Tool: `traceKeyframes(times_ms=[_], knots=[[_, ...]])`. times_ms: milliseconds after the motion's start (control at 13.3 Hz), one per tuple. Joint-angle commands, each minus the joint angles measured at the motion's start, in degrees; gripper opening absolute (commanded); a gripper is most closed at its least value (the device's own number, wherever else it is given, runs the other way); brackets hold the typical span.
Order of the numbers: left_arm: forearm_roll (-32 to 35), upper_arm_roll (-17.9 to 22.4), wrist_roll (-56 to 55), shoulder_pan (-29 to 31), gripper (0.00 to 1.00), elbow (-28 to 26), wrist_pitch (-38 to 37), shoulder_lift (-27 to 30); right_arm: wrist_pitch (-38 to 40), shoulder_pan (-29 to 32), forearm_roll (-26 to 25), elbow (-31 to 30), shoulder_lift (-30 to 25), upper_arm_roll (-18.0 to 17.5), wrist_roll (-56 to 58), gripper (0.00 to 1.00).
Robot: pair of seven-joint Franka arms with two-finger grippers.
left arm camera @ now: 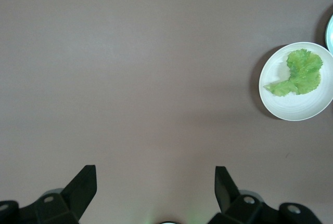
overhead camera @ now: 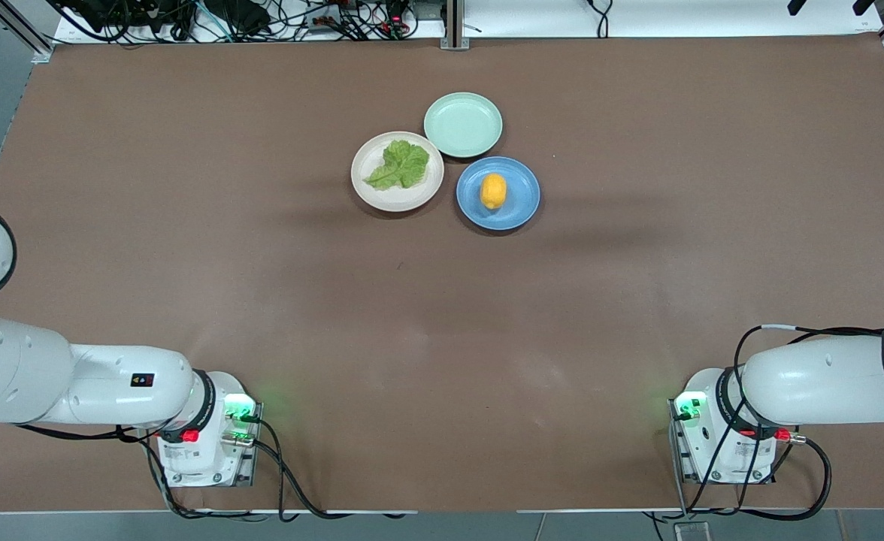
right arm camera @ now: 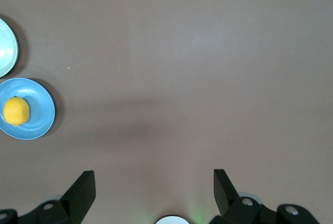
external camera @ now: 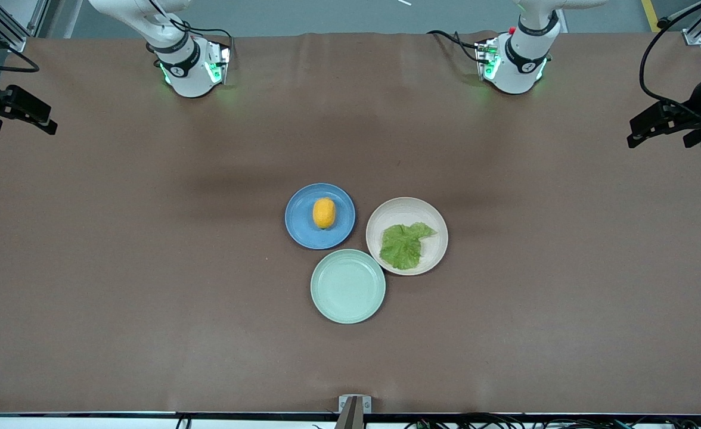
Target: Pick lemon and lettuce from plates
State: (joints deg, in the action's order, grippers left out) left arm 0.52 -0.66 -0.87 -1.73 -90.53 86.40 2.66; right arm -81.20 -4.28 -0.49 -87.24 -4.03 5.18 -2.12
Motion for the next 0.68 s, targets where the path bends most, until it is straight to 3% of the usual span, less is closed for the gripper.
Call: traceKeyframes(times_ms=[0, 301, 602], knots=[[-0.2, -0.1, 0.6, 0.3, 1.00, 0.4, -0.5, -0.1, -0.1, 1.2, -1.2, 1.8, 0.4, -0.6, 1.5, 1.00], [0.2, -0.1, 1.7, 0.2, 1.00, 4.4, -0.4, -6.7, -0.1, 1.2, -1.4, 1.9, 0.4, -0.6, 1.4, 1.00], [-1.7, -0.6, -2.3, -2.3, 1.00, 4.0, 2.2, -12.9, -0.4, 0.6, -1.1, 1.9, 1.9, -0.8, 1.1, 1.00]])
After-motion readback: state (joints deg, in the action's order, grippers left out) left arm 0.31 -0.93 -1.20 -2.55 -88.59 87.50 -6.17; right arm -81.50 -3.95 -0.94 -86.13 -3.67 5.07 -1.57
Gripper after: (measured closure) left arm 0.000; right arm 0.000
